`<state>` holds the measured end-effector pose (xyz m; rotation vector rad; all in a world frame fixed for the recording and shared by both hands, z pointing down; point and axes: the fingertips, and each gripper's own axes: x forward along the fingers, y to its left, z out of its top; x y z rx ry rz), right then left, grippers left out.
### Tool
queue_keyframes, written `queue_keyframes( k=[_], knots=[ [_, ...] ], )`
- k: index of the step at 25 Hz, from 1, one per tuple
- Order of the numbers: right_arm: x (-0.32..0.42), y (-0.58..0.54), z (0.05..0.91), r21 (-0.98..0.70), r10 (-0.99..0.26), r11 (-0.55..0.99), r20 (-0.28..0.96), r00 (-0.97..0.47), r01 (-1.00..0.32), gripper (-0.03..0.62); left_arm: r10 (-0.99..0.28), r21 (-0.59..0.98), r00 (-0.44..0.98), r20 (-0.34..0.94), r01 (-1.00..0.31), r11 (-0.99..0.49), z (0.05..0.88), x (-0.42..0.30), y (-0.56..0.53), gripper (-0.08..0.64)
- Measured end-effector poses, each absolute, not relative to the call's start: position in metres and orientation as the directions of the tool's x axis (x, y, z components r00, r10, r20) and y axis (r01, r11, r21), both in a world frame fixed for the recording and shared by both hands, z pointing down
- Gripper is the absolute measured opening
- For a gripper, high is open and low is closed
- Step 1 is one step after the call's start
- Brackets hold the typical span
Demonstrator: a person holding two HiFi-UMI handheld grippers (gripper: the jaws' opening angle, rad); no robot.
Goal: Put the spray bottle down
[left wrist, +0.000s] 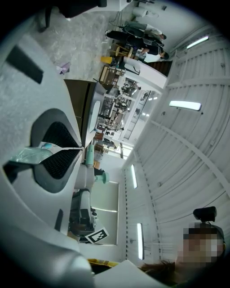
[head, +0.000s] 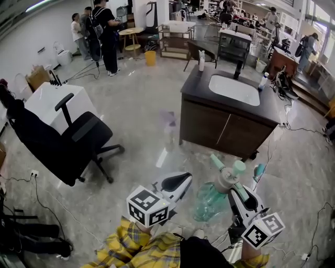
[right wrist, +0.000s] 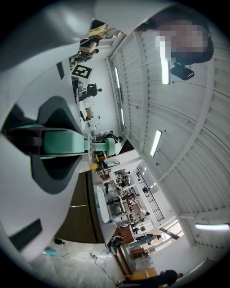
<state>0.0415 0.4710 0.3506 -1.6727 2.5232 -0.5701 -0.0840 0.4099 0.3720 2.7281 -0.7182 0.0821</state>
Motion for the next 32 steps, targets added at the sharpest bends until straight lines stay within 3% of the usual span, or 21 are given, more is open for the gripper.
queue_keyframes(
  k=[16,32],
  knots=[
    [0.017,0.444,0.360,-0.356,-0.898,0.342,0.149,-0.413,-0.870,0.114,-0.470,0.309,0.869,0.155,-0.495,-0.812,0.393,-0.109,0.386,0.010],
    [0.058,0.311,0.367,-0.336,-0.881,0.385,0.144,-0.451,-0.860,0.114,-0.512,0.300,0.844,0.156,-0.535,-0.790,0.395,-0.070,0.261,0.010]
  ],
)
